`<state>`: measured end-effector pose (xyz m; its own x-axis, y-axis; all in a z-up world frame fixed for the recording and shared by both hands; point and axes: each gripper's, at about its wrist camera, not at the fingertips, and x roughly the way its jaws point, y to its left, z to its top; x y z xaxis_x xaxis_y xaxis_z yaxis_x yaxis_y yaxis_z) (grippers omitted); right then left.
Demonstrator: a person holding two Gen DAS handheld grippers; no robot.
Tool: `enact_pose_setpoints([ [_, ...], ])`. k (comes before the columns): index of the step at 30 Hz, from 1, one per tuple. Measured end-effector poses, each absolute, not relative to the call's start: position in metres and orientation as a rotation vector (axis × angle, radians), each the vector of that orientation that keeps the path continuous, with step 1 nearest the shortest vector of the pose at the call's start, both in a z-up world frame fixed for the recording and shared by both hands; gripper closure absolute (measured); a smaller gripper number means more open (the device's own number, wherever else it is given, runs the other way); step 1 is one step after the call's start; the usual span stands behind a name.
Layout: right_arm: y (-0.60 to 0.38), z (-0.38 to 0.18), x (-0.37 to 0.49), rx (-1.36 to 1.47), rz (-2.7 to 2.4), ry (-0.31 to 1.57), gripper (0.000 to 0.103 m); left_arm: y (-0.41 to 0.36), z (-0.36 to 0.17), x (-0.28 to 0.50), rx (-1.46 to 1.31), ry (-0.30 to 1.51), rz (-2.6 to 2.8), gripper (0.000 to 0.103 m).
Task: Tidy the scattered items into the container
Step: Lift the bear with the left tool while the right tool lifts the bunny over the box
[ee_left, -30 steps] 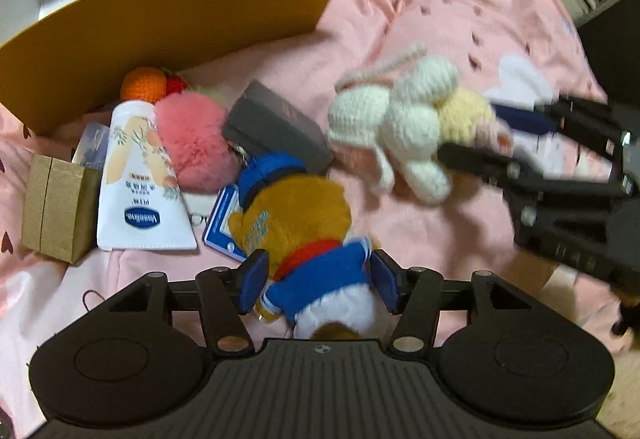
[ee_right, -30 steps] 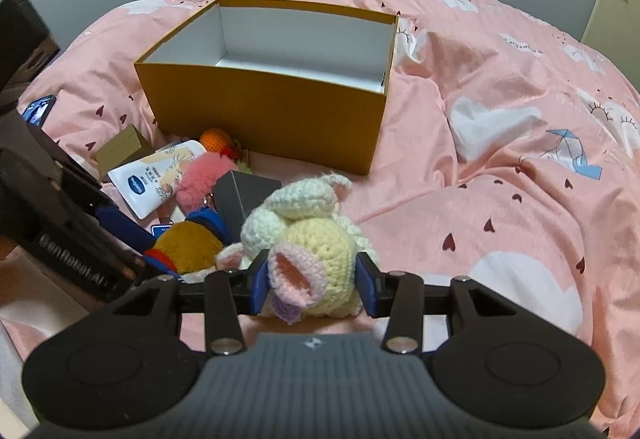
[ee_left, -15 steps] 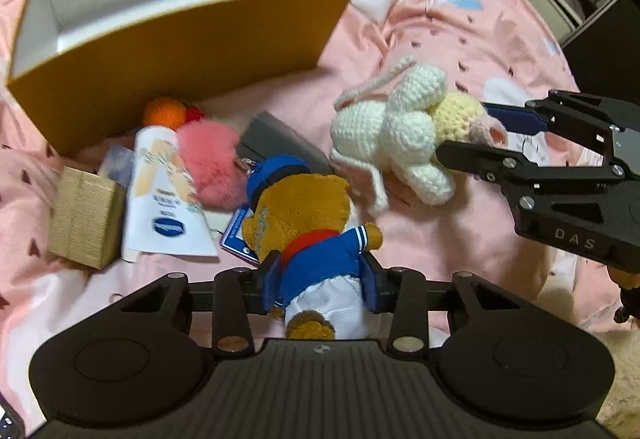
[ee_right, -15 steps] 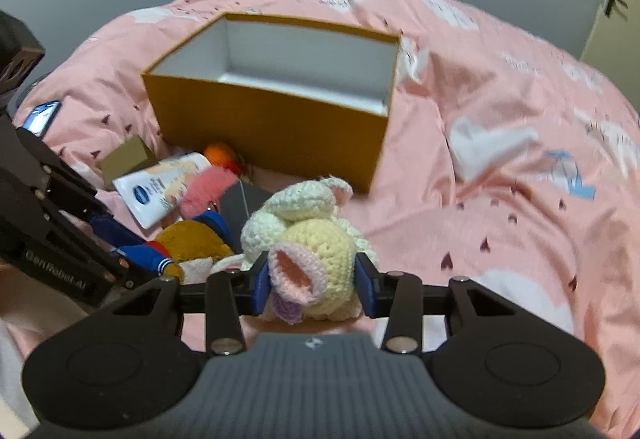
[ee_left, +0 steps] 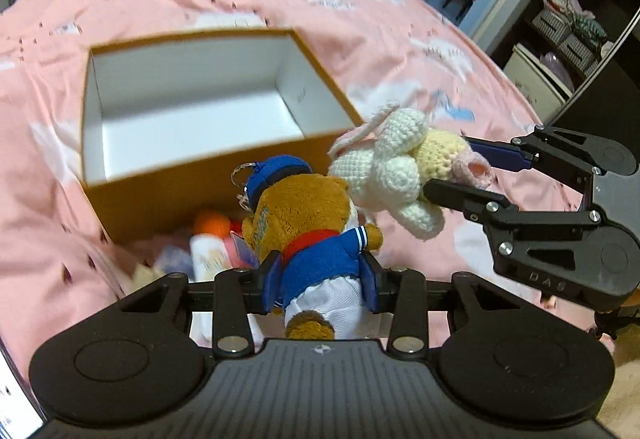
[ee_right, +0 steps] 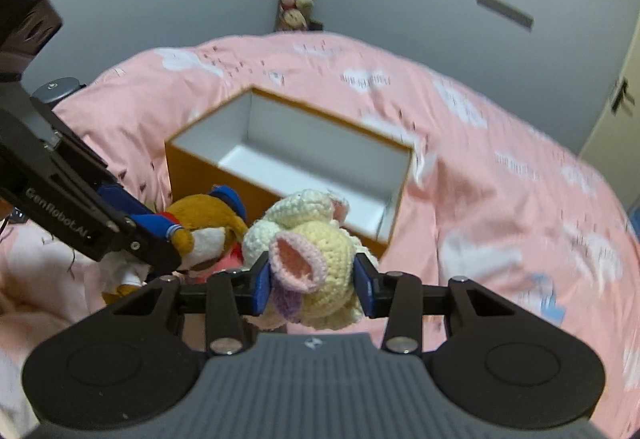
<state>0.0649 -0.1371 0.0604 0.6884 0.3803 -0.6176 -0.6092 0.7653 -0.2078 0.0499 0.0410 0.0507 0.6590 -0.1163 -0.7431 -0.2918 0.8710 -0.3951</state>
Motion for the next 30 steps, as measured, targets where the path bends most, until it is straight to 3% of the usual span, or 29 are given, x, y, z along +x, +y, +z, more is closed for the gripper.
enact_pose_setpoints([
  [14,-0.072,0.074,0.144,-0.548,0.645,0.399,0.058,0.137,0.076,0.095,-0.496,0.796,0.234,0.057],
  [30,-0.022,-0.013,0.256,-0.581,0.749,0.558,0.058,0.195,-0.014,0.154,-0.482,1.03,0.269,0.057],
])
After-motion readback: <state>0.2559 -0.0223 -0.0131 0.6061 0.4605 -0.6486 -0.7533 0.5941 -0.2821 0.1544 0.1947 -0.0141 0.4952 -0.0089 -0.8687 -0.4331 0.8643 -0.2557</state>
